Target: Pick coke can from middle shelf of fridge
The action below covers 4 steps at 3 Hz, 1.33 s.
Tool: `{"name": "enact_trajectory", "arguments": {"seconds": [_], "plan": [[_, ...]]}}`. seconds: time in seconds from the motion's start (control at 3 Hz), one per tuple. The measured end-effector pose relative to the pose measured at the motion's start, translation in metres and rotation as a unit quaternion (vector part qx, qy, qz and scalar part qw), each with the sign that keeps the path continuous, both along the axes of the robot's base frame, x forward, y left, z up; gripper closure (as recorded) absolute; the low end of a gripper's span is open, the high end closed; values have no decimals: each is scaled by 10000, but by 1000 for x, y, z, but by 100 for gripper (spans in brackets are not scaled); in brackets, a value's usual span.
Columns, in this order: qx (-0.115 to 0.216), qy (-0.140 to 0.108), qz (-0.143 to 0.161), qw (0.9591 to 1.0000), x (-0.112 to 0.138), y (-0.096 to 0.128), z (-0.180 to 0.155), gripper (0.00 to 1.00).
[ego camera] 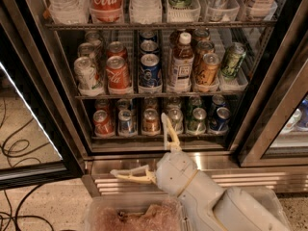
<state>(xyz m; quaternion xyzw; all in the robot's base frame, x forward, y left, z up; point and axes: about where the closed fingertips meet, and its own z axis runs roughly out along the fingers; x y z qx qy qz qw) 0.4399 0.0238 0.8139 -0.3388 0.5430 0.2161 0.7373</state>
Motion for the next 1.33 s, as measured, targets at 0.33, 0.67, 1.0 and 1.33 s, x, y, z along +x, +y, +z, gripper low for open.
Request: {"name": "enact_trajectory", "arguments": {"seconds": [0.33, 0.67, 1.0, 1.33], "plan": [[221, 201, -236, 9993, 11, -11, -10, 0], [258, 267, -289, 9989, 2, -14, -11, 0], [412, 469, -155, 9979, 4, -9, -20, 0], [437, 548, 107, 9975, 13, 5, -24, 0]]}}
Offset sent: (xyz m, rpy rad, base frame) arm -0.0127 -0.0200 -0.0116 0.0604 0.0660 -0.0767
